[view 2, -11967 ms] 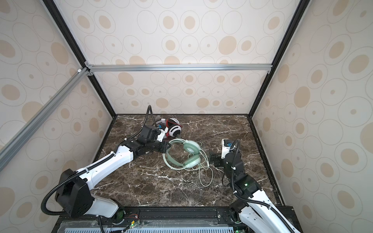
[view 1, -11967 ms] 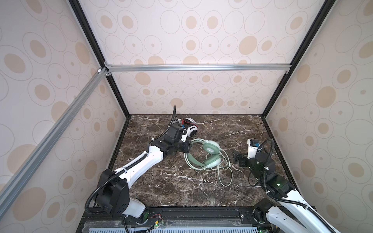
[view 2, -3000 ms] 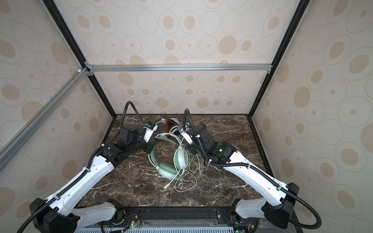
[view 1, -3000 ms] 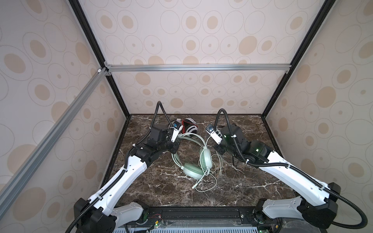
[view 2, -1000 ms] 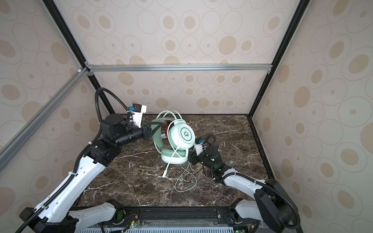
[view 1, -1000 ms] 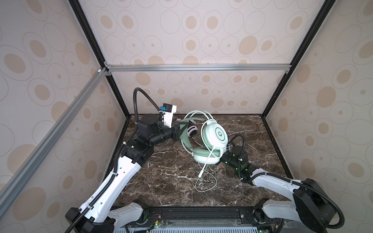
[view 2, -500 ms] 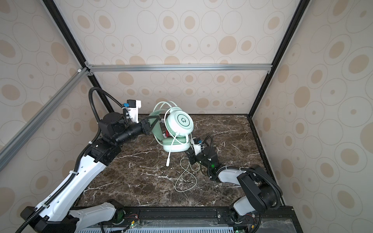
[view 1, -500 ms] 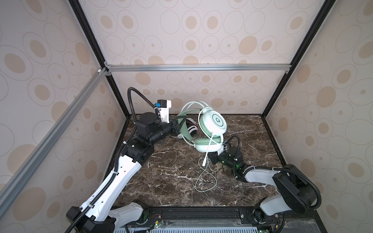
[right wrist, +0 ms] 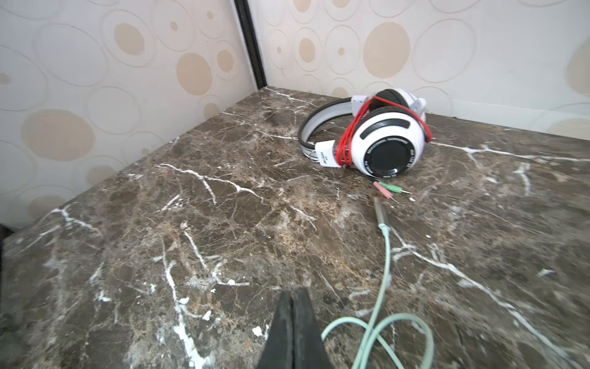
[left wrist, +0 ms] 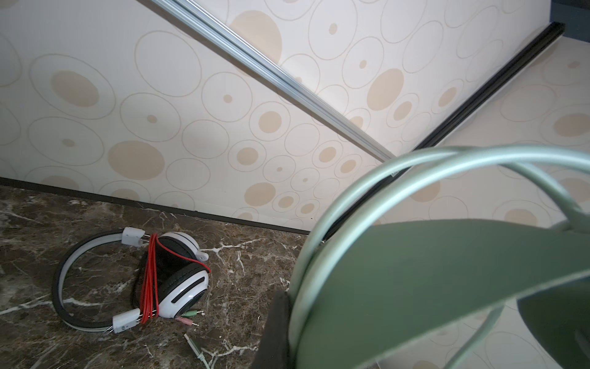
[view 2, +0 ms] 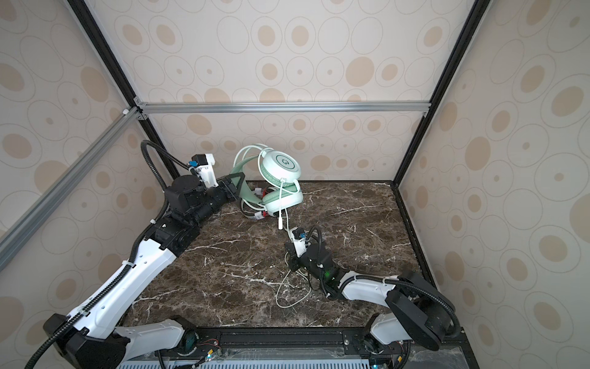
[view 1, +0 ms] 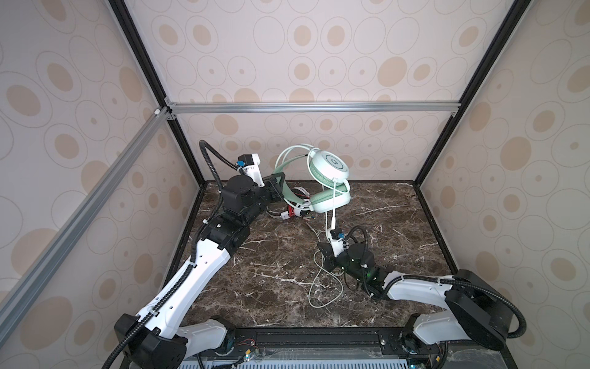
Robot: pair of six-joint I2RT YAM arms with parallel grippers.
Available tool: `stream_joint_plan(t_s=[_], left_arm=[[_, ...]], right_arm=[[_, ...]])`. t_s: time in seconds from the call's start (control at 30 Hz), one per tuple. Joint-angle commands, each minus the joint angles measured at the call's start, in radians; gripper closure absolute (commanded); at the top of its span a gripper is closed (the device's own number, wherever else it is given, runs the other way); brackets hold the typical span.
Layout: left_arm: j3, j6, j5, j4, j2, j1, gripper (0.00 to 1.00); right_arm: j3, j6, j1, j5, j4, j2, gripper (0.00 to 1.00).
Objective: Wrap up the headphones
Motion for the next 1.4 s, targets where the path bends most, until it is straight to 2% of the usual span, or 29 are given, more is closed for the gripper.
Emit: stream_joint_plan(t_s=[0.0, 0.13, 0.27, 0.43, 0.6, 0.8, 0.9, 1.17, 1.27, 1.37], left_arm=[[0.018, -0.076, -0.106, 0.156, 0.018, 0.008, 1.0], [0.004, -0.117, -0.096, 0.187, 0.07, 0.008, 1.0], [-0.022, -0.137, -0.123, 0.197, 0.09, 0.008, 1.0], [-0.034, -0.111, -0.132, 0.188, 0.109, 0.007, 1.0], [-0.066, 0.027, -0.265, 0.144, 0.101, 0.003, 1.0], [-0.116, 0.171, -0.42, 0.131, 0.086, -0.022, 1.0], [-0.135, 0.245, -0.498, 0.132, 0.089, -0.043, 1.0], [-0.241, 0.54, -0.766, 0.199, 0.072, -0.156, 1.0], [-0.296, 0.625, -0.798, 0.236, 0.043, -0.189, 1.0], [-0.331, 0.685, -0.785, 0.237, 0.027, -0.221, 1.0]], right_arm=[[0.006, -0.043, 0.081, 0.204, -0.16, -0.04, 1.0], [0.074, -0.074, 0.178, 0.354, -0.294, -0.041, 1.0], [0.155, -0.091, 0.265, 0.455, -0.392, -0.002, 1.0], [0.221, -0.099, 0.319, 0.468, -0.431, 0.041, 1.0], [0.328, -0.133, 0.36, 0.478, -0.559, 0.037, 1.0], [0.404, -0.13, 0.363, 0.478, -0.711, -0.019, 1.0], [0.483, -0.128, 0.363, 0.466, -0.841, -0.021, 1.0], [0.647, -0.178, 0.362, 0.431, -1.091, -0.031, 1.0], [0.694, -0.201, 0.355, 0.421, -1.171, -0.019, 1.0], [0.712, -0.227, 0.348, 0.411, -1.215, -0.015, 1.0]])
